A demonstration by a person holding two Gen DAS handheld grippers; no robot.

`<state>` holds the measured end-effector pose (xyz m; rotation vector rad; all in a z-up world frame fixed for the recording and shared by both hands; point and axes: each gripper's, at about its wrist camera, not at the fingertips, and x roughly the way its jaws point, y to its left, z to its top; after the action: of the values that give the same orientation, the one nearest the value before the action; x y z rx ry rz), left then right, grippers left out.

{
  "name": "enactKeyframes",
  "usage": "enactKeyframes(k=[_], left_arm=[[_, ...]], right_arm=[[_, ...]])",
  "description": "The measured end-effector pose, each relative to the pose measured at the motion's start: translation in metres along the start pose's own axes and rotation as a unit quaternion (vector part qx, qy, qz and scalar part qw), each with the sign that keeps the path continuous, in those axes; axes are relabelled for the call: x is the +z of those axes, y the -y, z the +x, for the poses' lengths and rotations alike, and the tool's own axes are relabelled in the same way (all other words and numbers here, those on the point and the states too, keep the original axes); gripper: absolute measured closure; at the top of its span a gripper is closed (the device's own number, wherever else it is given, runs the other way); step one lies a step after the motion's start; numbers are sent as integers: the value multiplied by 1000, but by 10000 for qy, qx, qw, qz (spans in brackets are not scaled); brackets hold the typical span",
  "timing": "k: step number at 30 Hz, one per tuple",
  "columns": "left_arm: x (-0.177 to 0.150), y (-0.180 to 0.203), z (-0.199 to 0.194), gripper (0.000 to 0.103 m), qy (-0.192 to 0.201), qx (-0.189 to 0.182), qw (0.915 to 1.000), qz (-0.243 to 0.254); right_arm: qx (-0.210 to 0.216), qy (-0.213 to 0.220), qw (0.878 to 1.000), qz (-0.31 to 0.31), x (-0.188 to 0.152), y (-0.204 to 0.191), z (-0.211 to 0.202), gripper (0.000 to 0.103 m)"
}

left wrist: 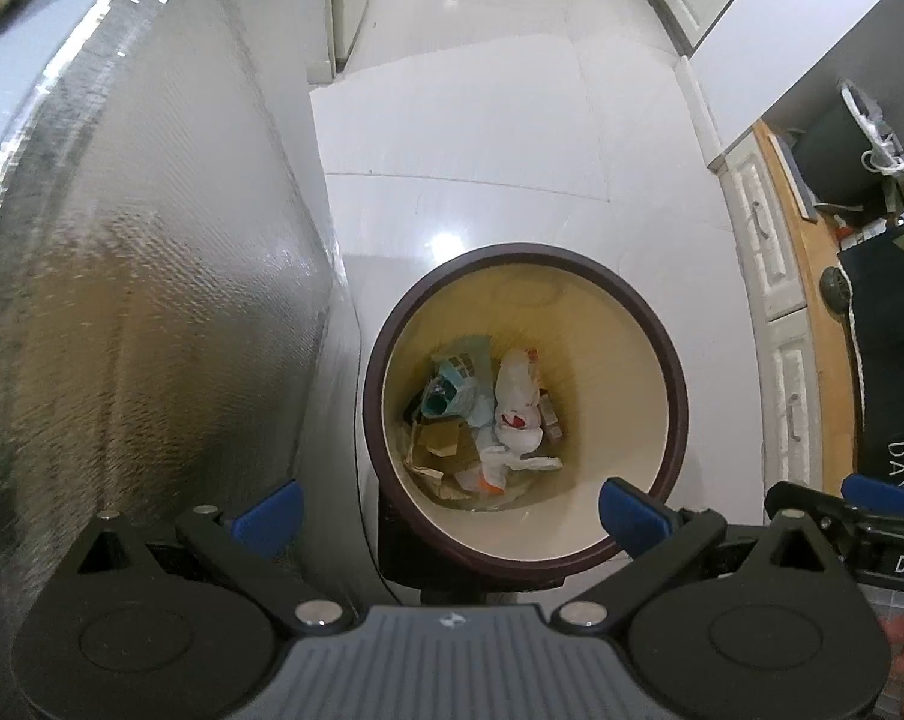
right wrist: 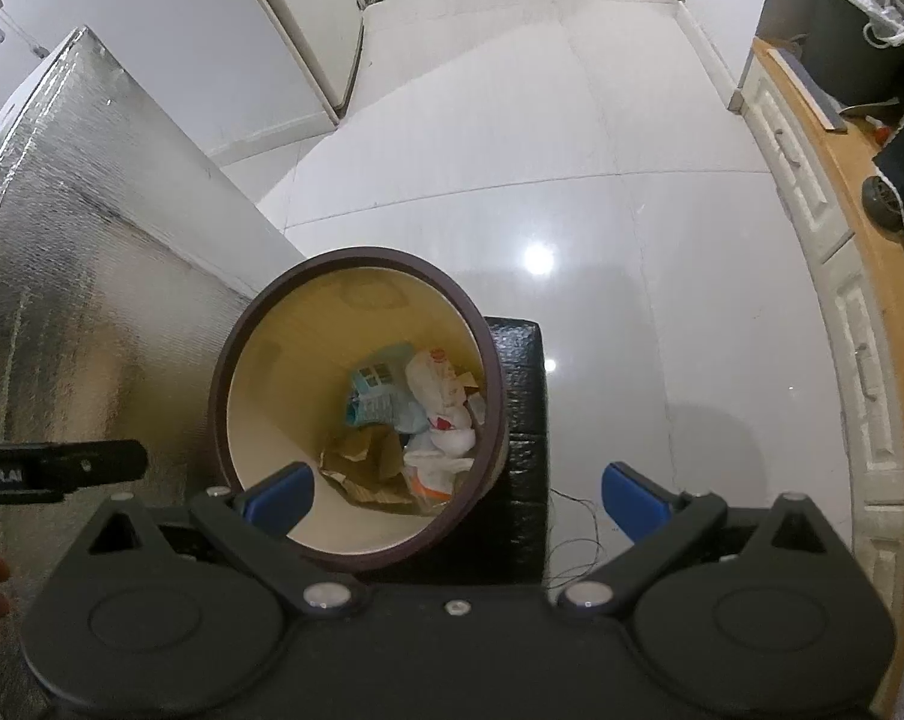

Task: Collect trash
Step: 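Raise both empty tools from the bin back over the table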

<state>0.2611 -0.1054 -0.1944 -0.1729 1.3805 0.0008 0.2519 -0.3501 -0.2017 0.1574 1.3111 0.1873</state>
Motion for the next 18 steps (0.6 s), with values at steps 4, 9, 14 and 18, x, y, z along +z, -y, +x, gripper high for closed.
enactKeyframes(k=[4,9,14,18], left_arm=[[-6,1,-17,0,152,-49,9999,55],[-11,5,-43,0,395,-118,9991,135],[-13,5,-70,0,696,-231,9972,163],[-15,3,-93,0,954,-313,9948,191]], right_arm=[[-38,151,9999,-57,-4,-1,-17,0],[-10,353,9994,-65,-9,-3,-39,0],[-34,526,9985,-116,-12,-8,-59,0],[-38,731,9972,-154,-12,-14,-75,0]])
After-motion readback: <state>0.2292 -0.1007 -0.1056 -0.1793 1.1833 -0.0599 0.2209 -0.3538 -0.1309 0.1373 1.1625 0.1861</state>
